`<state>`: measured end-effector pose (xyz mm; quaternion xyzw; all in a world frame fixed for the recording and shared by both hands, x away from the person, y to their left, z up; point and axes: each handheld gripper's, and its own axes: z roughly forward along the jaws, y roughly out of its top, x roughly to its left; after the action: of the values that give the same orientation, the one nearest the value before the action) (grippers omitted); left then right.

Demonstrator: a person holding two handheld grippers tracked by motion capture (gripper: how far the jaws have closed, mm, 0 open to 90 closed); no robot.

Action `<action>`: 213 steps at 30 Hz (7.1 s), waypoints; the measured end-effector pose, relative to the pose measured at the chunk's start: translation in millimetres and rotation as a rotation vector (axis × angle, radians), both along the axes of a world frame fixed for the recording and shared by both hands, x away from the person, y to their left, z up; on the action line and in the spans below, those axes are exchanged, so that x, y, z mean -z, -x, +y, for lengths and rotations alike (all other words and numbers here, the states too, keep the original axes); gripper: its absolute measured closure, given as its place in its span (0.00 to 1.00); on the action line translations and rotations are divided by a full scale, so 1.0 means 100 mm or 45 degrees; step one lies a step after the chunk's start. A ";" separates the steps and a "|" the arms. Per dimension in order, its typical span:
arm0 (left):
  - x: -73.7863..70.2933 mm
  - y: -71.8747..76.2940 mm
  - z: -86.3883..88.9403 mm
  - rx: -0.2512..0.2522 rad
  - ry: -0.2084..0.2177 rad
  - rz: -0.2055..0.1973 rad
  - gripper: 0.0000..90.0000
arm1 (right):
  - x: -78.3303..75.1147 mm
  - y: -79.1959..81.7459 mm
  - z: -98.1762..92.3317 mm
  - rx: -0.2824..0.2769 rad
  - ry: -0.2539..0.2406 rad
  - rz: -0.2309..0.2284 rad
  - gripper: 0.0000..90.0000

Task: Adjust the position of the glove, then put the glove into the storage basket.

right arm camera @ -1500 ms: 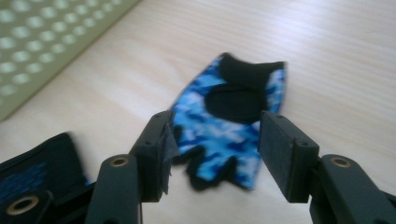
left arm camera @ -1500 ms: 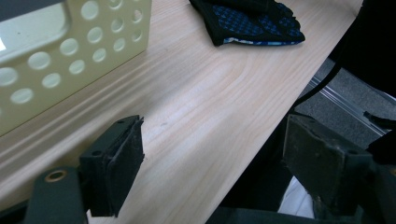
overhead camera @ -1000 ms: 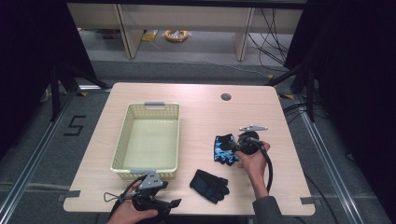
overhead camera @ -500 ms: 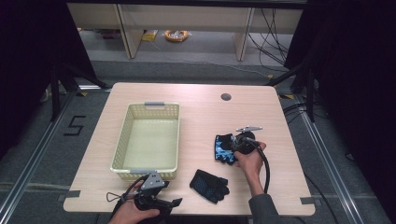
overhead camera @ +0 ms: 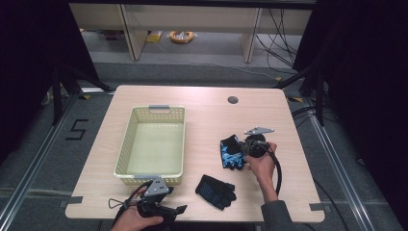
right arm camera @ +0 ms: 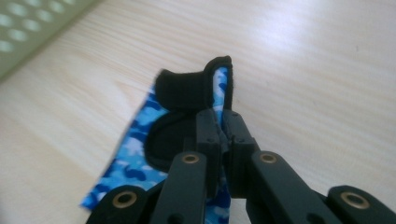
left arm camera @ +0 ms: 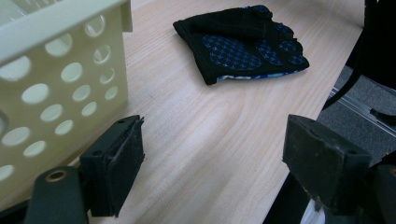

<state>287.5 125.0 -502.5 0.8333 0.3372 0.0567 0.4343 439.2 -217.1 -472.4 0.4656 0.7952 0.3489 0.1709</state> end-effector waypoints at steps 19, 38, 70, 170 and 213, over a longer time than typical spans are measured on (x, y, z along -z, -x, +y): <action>-0.06 -0.05 0.06 -0.044 0.038 0.006 0.22 | -0.46 0.63 0.12 -0.647 -0.102 -0.034 0.97; -0.03 -0.06 0.05 -0.027 0.031 0.012 0.22 | -0.11 0.65 0.38 -0.948 -0.066 0.144 0.96; -0.05 -0.01 0.02 -0.002 0.043 0.010 0.23 | 0.06 1.43 0.15 -0.075 -0.085 0.183 0.53; -0.19 -0.18 -0.21 0.045 0.198 0.215 0.86 | 0.08 1.57 0.32 -0.347 -0.246 0.103 0.91; -0.98 -0.24 0.46 -0.072 0.266 0.089 0.86 | -0.87 1.34 0.92 -0.551 -0.205 -0.050 0.92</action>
<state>311.7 170.8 -404.2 0.7750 0.3798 0.0044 0.5051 304.8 -125.1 -385.2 0.2896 0.8426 0.4487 0.0697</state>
